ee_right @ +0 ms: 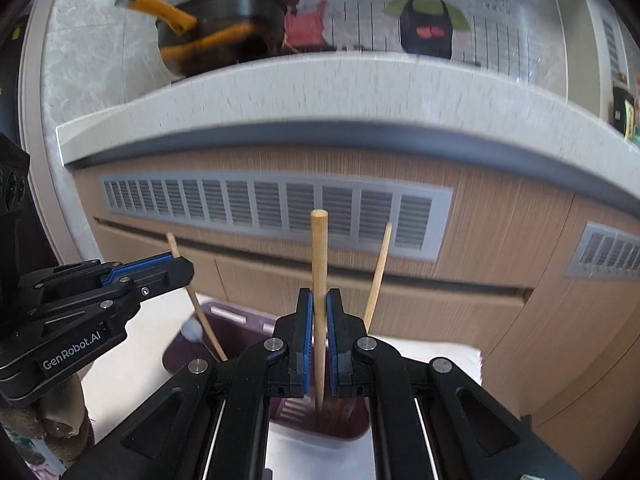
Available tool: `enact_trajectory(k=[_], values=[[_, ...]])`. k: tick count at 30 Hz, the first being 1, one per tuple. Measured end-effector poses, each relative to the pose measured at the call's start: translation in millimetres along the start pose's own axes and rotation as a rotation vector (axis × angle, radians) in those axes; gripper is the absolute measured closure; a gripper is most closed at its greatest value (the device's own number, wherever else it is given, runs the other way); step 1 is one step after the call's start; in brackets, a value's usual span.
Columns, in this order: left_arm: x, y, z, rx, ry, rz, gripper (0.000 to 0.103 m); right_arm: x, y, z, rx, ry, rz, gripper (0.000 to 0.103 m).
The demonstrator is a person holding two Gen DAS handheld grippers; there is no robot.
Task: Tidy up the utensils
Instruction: 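Lower the chopsticks into the caddy and open both tools, then grasp the blue plastic spoon with the right tool while the left tool approaches the wooden spoon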
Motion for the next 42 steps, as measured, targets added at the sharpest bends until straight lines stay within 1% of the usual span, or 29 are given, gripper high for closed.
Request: enact_trajectory(k=[3, 4, 5, 6, 7, 8, 9, 11, 13, 15, 17, 18, 19, 20, 21, 22, 24, 28, 31, 34, 37, 38, 39, 40, 41, 42], values=[[-5, 6, -2, 0.020, 0.011, -0.027, 0.095, -5, 7, -1, 0.007, -0.009, -0.028, 0.095], [-4, 7, -3, 0.026, 0.014, -0.032, 0.094, -5, 8, -1, 0.011, -0.014, -0.038, 0.091], [-2, 8, -4, 0.035, 0.019, -0.034, 0.090, -4, 10, -1, 0.011, -0.015, -0.045, 0.087], [1, 9, -5, 0.048, 0.023, -0.033, 0.079, -1, 12, 0, 0.011, -0.012, -0.045, 0.075], [6, 11, -6, 0.063, 0.025, -0.026, 0.072, 2, 14, 0, 0.012, -0.003, -0.037, 0.064], [14, 13, -8, 0.073, 0.023, -0.012, 0.061, 6, 17, 0, 0.017, 0.009, -0.026, 0.061], [22, 16, -9, 0.075, 0.013, 0.004, 0.055, 12, 21, 0, 0.024, 0.022, -0.013, 0.057], [36, 21, -8, 0.062, -0.014, 0.021, 0.055, 25, 29, -1, 0.038, 0.034, 0.000, 0.054], [46, 31, -6, 0.045, -0.034, 0.012, 0.052, 36, 40, -2, 0.044, 0.041, -0.001, 0.043], [53, 46, -5, 0.040, -0.036, -0.022, 0.047, 45, 54, -3, 0.063, 0.059, -0.011, 0.038], [60, 65, -2, 0.030, -0.032, -0.058, 0.046, 52, 65, -5, 0.087, 0.084, -0.026, 0.036], [63, 75, -2, 0.019, -0.033, -0.074, 0.044, 55, 74, -7, 0.102, 0.097, -0.038, 0.033], [65, 85, 0, 0.008, -0.039, -0.093, 0.041, 57, 80, -8, 0.111, 0.105, -0.046, 0.029], [67, 96, 3, 0.000, -0.048, -0.114, 0.037, 59, 88, -9, 0.119, 0.115, -0.057, 0.026], [69, 106, 3, -0.005, -0.055, -0.131, 0.035, 61, 96, -10, 0.130, 0.126, -0.064, 0.020], [69, 118, 5, -0.012, -0.058, -0.156, 0.034, 63, 102, -12, 0.139, 0.134, -0.068, 0.015], [70, 141, 8, -0.013, -0.061, -0.206, 0.034, 65, 116, -17, 0.160, 0.153, -0.075, 0.010], [75, 186, 9, 0.010, -0.060, -0.277, 0.033, 64, 146, -25, 0.182, 0.158, -0.108, 0.001], [75, 204, 9, 0.017, -0.055, -0.317, 0.032, 57, 164, -30, 0.188, 0.144, -0.158, 0.001], [76, 220, 0, 0.055, -0.059, -0.356, 0.030, 50, 180, -34, 0.191, 0.130, -0.201, 0.001], [76, 231, -9, 0.089, -0.065, -0.380, 0.029, 42, 193, -31, 0.153, 0.074, -0.259, 0.002], [74, 233, -12, 0.100, -0.067, -0.387, 0.029, 39, 198, -30, 0.140, 0.060, -0.277, 0.004], [73, 234, -14, 0.105, -0.067, -0.394, 0.029, 36, 201, -30, 0.136, 0.056, -0.292, 0.016], [72, 235, -15, 0.111, -0.067, -0.398, 0.029, 33, 203, -30, 0.135, 0.050, -0.309, 0.034], [71, 235, -16, 0.114, -0.065, -0.401, 0.029, 29, 204, -29, 0.127, 0.034, -0.336, 0.042], [70, 236, -16, 0.117, -0.061, -0.399, 0.029, 24, 205, -28, 0.113, 0.013, -0.360, 0.054]])
Point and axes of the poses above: each gripper's, at about its wrist camera, not at the fingertips, and x roughly against the way its jaws point, z to its right, y to its underside, the point moved 2 cm from there along -x, roughly the way its jaws point, and after that the axes turned 7 degrees about -z, right-handed, at the moved point
